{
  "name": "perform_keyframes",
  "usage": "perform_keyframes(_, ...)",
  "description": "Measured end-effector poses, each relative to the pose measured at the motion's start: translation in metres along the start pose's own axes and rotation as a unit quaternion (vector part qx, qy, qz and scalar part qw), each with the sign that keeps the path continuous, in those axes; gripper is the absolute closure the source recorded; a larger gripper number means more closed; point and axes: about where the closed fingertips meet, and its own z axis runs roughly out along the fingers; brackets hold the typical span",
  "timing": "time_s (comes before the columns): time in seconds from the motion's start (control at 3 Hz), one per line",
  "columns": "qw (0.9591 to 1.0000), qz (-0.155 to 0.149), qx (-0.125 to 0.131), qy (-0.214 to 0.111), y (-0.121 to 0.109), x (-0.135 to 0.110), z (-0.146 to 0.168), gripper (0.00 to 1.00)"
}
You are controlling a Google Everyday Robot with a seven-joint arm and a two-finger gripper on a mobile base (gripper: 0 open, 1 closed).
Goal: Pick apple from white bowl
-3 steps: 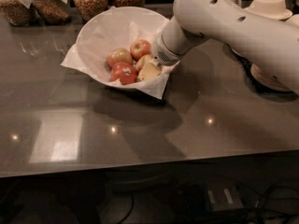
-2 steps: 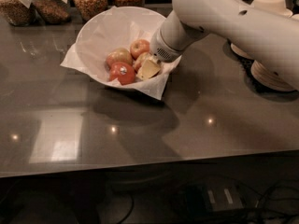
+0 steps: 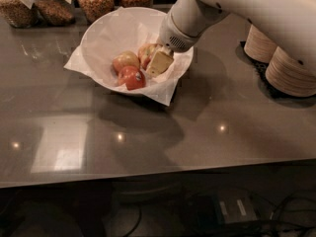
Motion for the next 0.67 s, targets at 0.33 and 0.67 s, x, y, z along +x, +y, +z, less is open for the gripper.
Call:
perform_keyframes(0.33, 0.9990, -0.031, -0.024, -0.019, -0.003, 0.000, -0.026, 1.00)
perform_keyframes(0.67, 0.9953, -0.072, -0.036, -0.054, -0.011, -0.008, -0.068, 1.00)
